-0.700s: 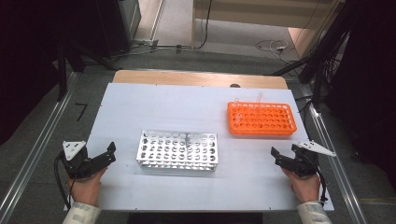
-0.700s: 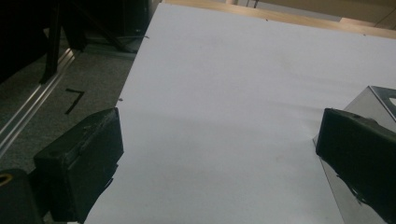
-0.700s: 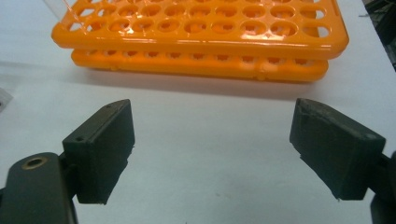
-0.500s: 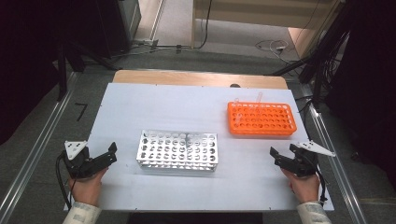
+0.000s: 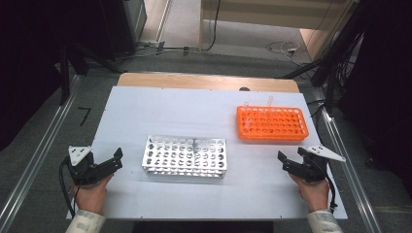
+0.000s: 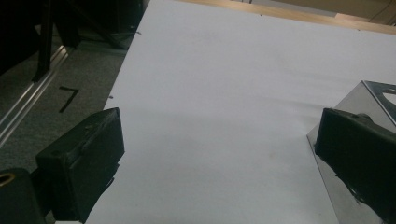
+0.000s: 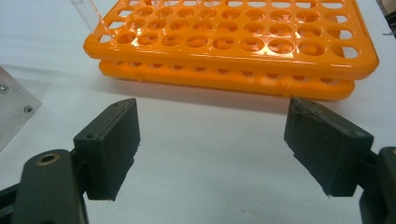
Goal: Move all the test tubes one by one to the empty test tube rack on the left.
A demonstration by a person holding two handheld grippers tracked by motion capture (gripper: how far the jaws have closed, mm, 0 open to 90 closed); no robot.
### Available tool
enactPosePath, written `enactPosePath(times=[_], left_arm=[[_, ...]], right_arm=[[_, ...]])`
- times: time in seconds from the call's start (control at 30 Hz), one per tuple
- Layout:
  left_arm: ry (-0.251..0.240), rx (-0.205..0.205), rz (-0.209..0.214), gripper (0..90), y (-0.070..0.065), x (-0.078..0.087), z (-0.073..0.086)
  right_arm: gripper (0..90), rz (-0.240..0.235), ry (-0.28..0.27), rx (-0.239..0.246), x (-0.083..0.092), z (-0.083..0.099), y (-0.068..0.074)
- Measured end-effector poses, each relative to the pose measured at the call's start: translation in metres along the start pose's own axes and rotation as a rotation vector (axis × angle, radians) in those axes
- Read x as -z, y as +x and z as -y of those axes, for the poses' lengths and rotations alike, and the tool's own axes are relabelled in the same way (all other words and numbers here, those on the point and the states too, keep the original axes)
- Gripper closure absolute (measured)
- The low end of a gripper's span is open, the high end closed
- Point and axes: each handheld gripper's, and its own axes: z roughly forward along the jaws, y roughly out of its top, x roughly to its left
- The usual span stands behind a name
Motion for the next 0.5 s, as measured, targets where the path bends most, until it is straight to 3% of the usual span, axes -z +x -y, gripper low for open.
enactPosePath(times=[0.2, 0.5], left_arm=[[-0.001, -0.003, 0.008, 1.4, -0.001, 0.000, 0.000], [0.000, -0.003, 0.015, 1.4, -0.003, -0.001, 0.000]], right_arm=[[18.5, -0.008, -0.002, 0.018, -0.004, -0.003, 0.005], [21.3, -0.028, -0.007, 0.081, -0.018, -0.015, 0.024]])
